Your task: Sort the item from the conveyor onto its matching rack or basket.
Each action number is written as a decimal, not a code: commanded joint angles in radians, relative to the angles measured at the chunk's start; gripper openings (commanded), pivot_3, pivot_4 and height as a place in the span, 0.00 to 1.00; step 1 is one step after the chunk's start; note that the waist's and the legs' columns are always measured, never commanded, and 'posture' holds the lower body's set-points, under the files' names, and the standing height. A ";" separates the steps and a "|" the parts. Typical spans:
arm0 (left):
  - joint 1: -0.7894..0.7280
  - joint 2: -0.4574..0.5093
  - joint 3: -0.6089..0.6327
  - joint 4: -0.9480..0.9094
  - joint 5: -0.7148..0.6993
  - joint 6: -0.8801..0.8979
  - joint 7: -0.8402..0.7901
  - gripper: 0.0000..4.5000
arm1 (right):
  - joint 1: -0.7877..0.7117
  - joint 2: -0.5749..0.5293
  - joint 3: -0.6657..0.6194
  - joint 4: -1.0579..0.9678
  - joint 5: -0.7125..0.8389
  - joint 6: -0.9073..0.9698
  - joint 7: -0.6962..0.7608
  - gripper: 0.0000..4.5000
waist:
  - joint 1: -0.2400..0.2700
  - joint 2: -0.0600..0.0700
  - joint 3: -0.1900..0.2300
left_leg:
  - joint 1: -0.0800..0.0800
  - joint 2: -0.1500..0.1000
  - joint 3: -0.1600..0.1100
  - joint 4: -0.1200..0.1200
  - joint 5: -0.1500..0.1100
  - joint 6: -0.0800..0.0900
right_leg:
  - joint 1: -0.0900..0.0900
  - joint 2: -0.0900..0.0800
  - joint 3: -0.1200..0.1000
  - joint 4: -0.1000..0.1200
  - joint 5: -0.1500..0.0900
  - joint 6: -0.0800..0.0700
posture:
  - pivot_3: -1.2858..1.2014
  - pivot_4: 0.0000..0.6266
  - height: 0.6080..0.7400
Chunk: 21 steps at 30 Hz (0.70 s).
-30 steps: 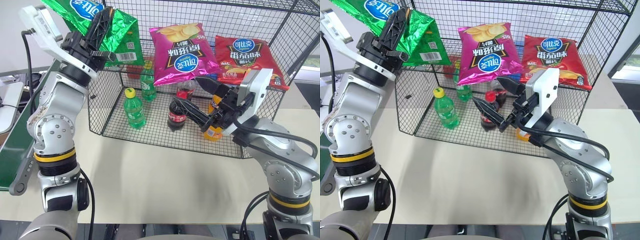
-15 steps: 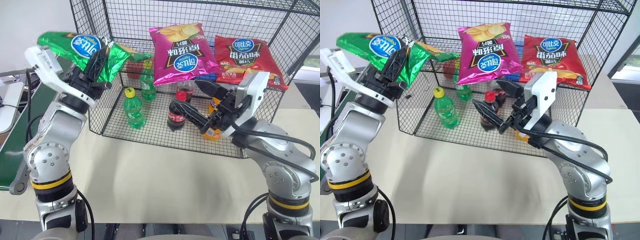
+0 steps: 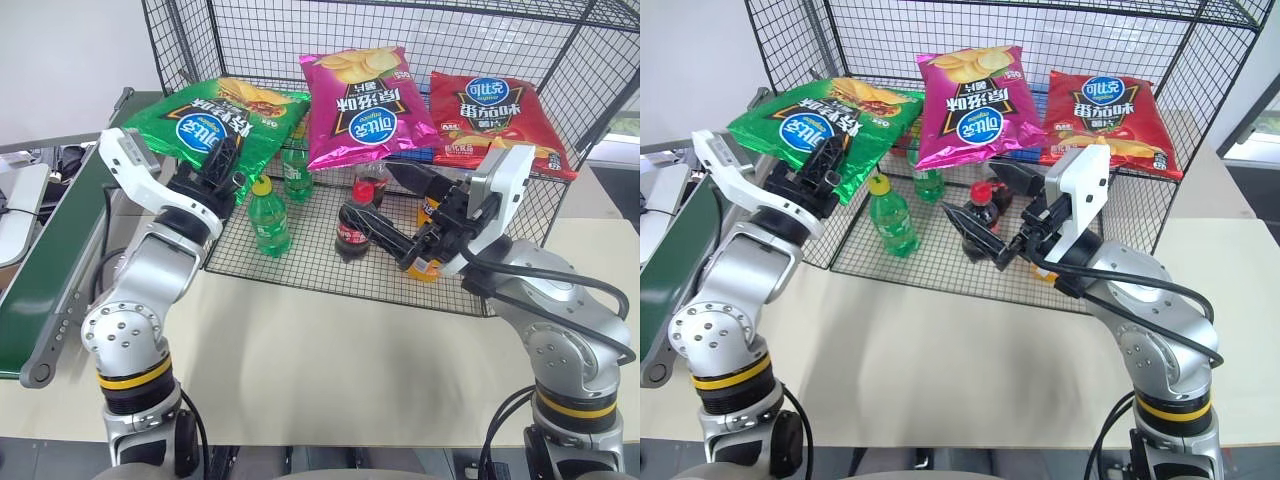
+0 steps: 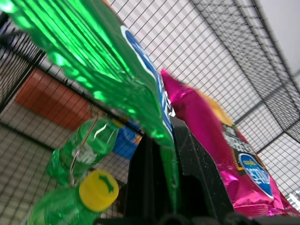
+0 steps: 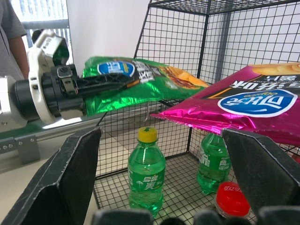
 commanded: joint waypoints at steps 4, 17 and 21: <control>-0.097 -0.065 -0.019 0.005 0.064 -0.077 0.091 0.01 | -0.008 -0.003 -0.015 -0.028 -0.005 -0.011 -0.007 1.00 | 0.003 0.000 0.000 | 0.000 -0.001 0.000 0.000 0.003 -0.004 | 0.000 0.000 0.000 0.000 0.000 0.000 | 0.52 0.24 1.00; -0.203 -0.187 -0.006 0.189 0.120 -0.112 0.152 0.01 | -0.012 0.001 -0.013 -0.040 -0.010 -0.003 -0.030 1.00 | 0.003 0.000 0.000 | 0.000 -0.003 0.001 0.000 0.004 -0.005 | 0.000 0.001 0.000 0.000 0.000 0.000 | 0.52 0.24 1.00; -0.195 -0.208 -0.007 0.195 0.092 -0.098 0.169 0.01 | -0.013 -0.002 -0.013 -0.041 -0.008 -0.001 -0.035 1.00 | 0.006 0.000 0.000 | 0.000 -0.003 0.000 0.000 0.004 -0.005 | 0.001 0.000 0.001 0.000 0.000 0.000 | 0.52 0.24 1.00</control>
